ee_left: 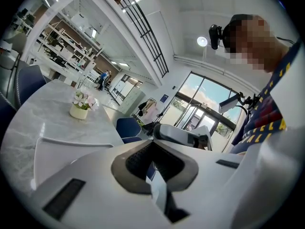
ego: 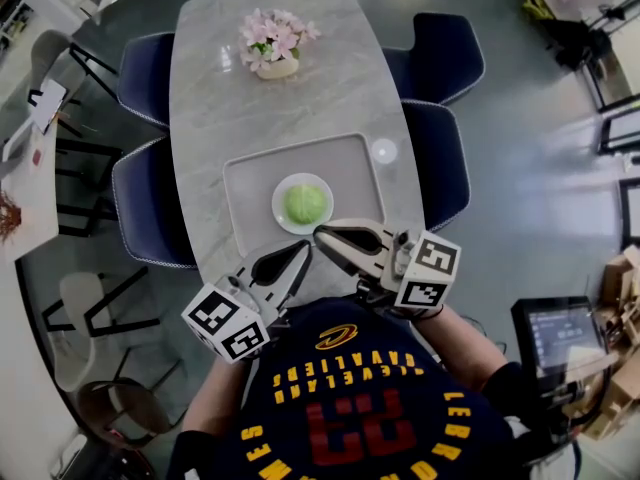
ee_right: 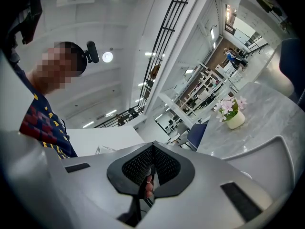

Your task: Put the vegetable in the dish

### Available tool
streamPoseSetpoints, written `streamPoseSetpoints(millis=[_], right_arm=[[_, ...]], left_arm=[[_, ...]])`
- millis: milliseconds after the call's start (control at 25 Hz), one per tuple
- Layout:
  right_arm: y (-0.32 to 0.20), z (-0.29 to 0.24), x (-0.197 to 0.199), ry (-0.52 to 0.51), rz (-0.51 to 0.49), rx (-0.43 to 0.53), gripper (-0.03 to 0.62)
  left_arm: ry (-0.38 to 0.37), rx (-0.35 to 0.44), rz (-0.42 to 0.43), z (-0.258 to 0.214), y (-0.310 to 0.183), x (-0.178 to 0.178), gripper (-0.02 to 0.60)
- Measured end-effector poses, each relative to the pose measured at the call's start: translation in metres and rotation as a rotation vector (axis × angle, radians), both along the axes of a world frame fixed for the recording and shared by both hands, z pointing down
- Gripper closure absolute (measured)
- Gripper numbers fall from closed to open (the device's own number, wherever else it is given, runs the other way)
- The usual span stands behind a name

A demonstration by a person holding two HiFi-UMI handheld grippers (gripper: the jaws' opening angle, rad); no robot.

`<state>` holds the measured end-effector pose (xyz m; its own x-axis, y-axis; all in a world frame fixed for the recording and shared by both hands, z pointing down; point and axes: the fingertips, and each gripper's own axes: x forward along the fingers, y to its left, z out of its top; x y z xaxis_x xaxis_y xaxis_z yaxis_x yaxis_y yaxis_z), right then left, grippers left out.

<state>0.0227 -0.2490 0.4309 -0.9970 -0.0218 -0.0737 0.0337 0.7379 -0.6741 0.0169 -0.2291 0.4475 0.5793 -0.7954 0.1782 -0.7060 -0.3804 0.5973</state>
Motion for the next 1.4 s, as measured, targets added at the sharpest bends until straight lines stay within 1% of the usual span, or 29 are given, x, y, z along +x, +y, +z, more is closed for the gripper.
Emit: streamPoseSetpoints(millis=[400,1400], right_arm=[[-0.0024,-0.0006,0.0011,-0.001,0.014,-0.005,0.589],[0.0039,0.0018,0.0018,0.004,0.002,0.0,0.589]], left_arm=[[0.0,-0.002,-0.024,-0.0015,-0.0032,-0.0062,0.58],[0.007,-0.016,-0.023,0.0022,-0.0014,-0.0029,0.58]])
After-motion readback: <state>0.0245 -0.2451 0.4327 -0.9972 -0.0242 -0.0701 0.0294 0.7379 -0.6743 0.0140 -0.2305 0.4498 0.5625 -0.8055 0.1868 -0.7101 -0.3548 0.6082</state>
